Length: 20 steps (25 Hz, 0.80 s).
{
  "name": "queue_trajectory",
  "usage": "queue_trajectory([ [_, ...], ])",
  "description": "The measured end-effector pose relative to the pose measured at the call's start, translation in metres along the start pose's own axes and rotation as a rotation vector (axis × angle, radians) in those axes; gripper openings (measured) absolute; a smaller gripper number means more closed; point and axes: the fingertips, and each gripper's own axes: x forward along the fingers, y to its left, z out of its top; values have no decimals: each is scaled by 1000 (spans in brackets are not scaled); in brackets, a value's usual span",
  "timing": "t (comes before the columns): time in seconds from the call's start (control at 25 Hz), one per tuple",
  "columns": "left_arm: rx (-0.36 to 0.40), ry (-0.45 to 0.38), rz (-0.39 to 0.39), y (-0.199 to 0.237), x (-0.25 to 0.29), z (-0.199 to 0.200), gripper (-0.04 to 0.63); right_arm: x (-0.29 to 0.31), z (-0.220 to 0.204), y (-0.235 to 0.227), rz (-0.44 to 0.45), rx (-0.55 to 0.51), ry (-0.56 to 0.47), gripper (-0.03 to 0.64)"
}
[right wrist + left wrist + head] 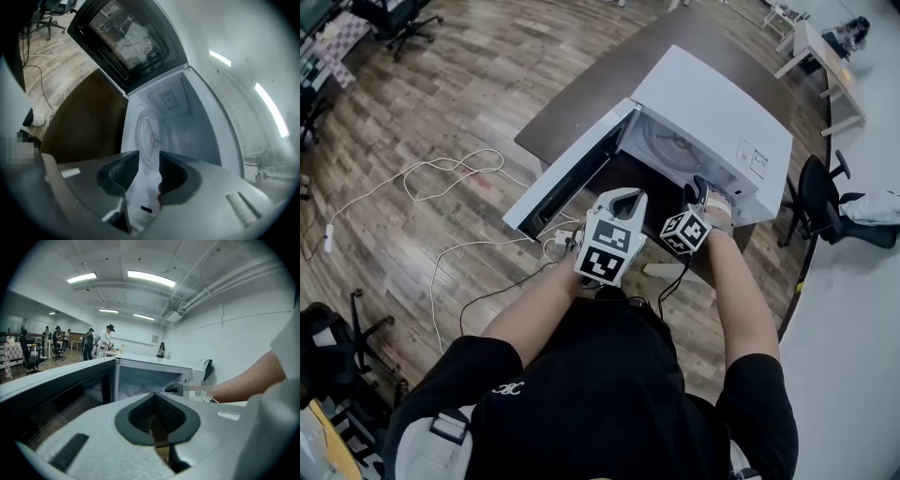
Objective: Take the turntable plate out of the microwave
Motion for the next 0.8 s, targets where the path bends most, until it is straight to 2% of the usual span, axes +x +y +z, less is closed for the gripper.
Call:
queue_trajectory([
  [0.2, -28, 8, 32, 11, 6, -7, 8, 26, -3, 10, 57, -56, 50, 164],
  [0.52, -81, 26, 71, 28, 14, -20, 8, 56, -2, 20, 85, -184, 69, 180],
  [0.8, -97, 52, 82, 33, 24, -27, 8, 72, 1, 19, 95, -289, 66, 189],
])
